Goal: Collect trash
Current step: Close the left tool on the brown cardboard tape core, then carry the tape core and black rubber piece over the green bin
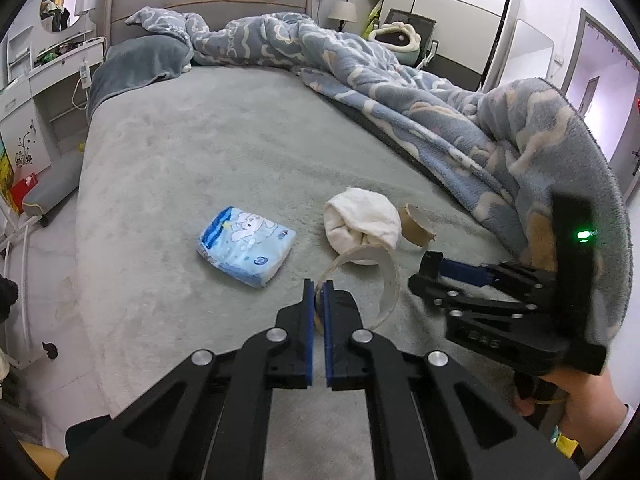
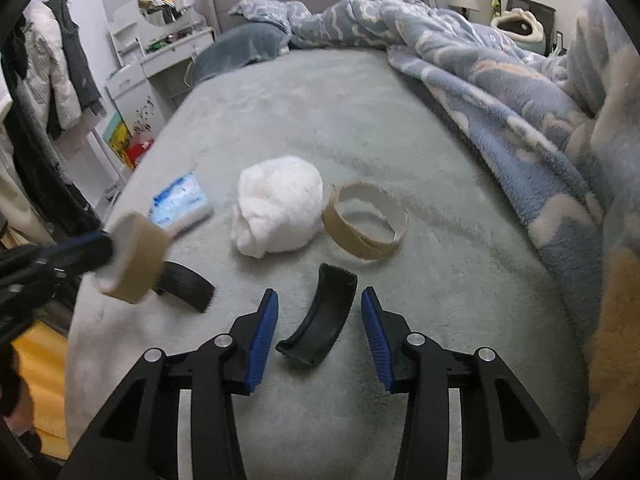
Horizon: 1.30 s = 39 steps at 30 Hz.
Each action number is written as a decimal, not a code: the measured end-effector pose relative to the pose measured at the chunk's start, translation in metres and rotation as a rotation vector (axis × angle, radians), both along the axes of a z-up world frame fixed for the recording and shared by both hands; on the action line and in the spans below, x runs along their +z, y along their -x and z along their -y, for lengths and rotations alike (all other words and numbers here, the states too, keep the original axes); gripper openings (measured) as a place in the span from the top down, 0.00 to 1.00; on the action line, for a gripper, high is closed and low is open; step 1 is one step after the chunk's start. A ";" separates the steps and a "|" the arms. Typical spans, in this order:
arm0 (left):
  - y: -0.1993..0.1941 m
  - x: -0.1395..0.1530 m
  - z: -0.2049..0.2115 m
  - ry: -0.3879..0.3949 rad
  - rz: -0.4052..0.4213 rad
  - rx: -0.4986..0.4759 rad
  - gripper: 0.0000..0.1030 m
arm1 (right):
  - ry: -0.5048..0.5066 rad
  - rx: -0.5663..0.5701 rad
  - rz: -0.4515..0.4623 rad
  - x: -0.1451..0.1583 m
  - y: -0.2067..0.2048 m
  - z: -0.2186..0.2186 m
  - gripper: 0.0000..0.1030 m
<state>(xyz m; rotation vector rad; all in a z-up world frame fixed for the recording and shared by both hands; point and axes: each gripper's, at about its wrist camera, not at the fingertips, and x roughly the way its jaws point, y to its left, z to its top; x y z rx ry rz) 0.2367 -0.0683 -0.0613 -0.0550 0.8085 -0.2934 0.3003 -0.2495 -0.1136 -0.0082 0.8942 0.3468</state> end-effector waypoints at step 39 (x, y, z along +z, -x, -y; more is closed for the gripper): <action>0.077 0.010 -0.133 -0.051 0.029 0.196 0.95 | -0.002 0.120 0.083 0.068 0.082 -0.096 0.81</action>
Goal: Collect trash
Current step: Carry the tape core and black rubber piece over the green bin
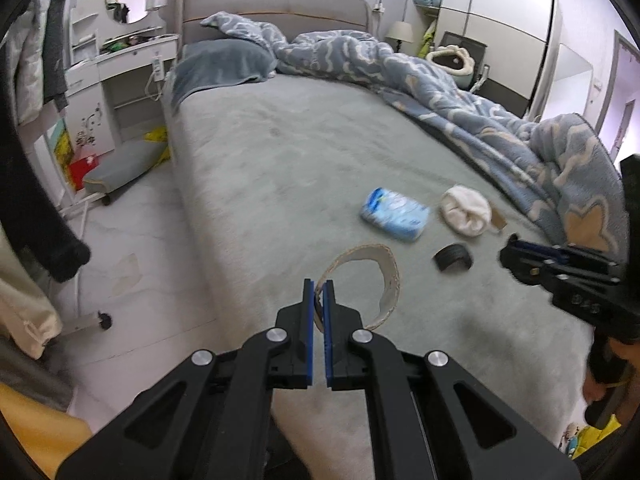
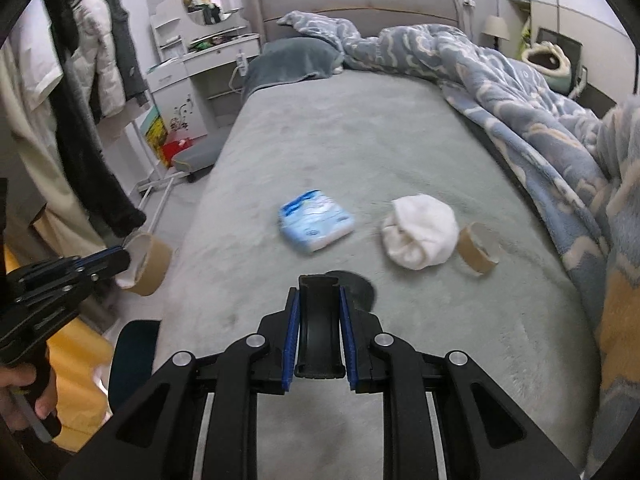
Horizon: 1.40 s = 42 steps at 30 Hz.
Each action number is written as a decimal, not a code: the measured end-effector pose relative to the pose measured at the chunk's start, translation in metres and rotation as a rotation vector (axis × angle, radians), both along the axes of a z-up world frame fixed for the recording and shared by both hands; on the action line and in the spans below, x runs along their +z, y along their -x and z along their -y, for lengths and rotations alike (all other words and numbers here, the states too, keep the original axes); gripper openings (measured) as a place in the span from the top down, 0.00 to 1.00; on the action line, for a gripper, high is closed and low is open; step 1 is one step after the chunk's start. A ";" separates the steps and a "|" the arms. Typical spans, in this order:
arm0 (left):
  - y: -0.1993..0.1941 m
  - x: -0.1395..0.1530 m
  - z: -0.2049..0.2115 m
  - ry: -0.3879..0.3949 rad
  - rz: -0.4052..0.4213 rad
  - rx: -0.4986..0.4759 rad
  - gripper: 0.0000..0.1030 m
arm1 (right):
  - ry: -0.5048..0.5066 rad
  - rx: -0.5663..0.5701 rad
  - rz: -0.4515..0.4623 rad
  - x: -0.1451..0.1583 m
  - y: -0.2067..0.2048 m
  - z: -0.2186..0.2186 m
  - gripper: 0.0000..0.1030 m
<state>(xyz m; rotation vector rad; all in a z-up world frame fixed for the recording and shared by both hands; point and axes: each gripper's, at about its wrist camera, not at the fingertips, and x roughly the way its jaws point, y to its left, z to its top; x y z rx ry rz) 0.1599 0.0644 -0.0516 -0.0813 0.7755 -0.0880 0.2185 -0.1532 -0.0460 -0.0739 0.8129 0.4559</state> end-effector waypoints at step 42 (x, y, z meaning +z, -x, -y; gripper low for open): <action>0.079 -0.088 -0.131 -0.016 -0.328 0.176 0.81 | 0.051 0.299 -0.084 -0.032 0.084 -0.182 0.81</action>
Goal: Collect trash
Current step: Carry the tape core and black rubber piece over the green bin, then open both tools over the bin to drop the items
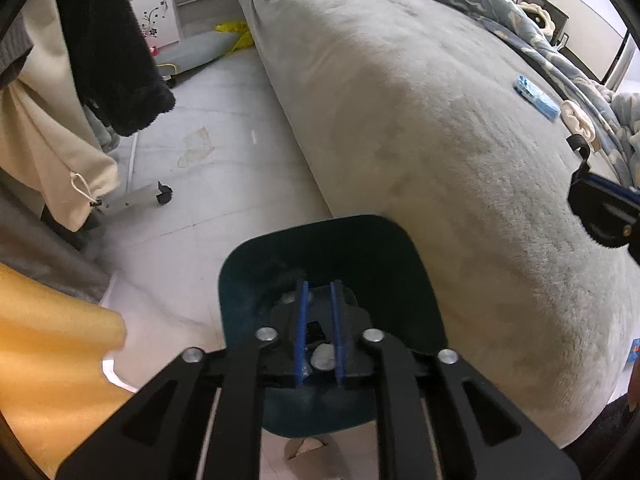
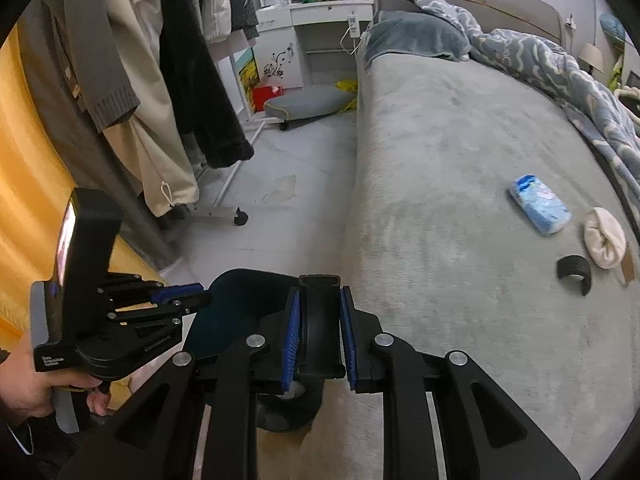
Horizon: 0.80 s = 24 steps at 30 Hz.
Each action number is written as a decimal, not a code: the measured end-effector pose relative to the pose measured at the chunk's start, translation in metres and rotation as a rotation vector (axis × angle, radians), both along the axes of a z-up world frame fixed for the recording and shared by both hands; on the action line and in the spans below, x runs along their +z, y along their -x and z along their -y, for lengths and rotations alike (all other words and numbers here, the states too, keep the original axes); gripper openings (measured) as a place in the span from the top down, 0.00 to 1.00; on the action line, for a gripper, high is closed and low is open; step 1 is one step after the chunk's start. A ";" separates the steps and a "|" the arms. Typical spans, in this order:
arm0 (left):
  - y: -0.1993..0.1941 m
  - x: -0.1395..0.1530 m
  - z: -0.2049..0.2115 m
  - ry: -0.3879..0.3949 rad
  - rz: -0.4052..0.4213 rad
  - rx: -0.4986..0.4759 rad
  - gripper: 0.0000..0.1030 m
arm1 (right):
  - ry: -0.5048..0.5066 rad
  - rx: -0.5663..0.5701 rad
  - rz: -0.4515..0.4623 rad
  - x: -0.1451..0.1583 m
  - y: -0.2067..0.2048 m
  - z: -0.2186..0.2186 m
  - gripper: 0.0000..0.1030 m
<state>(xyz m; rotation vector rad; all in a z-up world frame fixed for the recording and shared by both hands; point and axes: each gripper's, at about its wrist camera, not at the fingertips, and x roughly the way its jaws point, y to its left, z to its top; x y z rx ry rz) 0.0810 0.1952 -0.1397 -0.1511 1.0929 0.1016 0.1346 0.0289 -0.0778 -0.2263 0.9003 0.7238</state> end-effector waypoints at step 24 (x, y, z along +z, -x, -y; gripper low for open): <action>0.035 0.023 -0.054 -0.027 0.125 0.075 0.32 | 0.151 0.091 -0.143 -0.088 0.012 -0.080 0.81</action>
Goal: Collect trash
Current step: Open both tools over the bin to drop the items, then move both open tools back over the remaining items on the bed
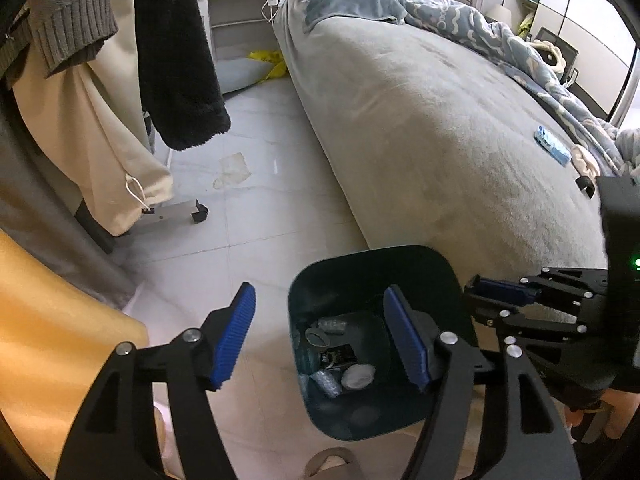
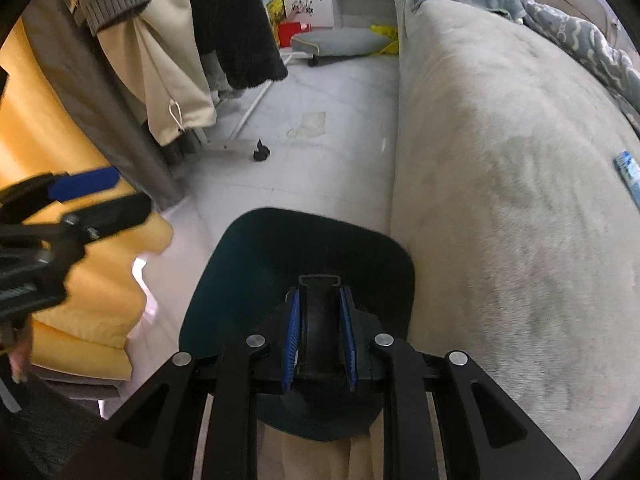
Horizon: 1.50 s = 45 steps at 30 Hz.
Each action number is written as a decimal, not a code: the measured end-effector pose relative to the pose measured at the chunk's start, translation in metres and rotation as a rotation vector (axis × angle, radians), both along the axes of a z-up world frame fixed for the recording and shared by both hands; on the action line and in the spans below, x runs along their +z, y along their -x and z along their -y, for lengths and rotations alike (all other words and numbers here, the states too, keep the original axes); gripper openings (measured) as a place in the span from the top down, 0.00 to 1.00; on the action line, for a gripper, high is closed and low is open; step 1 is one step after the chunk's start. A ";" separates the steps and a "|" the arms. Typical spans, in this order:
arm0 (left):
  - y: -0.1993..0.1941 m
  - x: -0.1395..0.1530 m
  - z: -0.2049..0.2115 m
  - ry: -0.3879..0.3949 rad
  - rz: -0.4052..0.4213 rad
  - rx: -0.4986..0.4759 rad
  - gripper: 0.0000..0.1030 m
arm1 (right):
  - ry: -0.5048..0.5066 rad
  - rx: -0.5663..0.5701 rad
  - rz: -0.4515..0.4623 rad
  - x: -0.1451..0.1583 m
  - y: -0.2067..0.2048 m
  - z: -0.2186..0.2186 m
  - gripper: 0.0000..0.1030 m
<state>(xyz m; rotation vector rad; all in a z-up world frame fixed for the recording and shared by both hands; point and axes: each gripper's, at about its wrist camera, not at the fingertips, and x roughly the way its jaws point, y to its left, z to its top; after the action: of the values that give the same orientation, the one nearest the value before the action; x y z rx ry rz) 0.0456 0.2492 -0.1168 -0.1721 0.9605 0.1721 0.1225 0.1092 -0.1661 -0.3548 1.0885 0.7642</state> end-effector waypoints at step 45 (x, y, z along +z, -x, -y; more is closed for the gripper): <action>-0.062 0.077 0.077 0.058 0.256 -0.106 0.08 | -0.147 -0.325 0.291 0.112 -0.072 0.174 0.21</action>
<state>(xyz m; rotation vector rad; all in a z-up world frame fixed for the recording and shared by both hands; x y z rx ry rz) 0.1080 0.1722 -0.0398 -0.1913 0.7175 0.0236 0.1942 -0.0645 -0.0538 -0.1520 0.7848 0.4809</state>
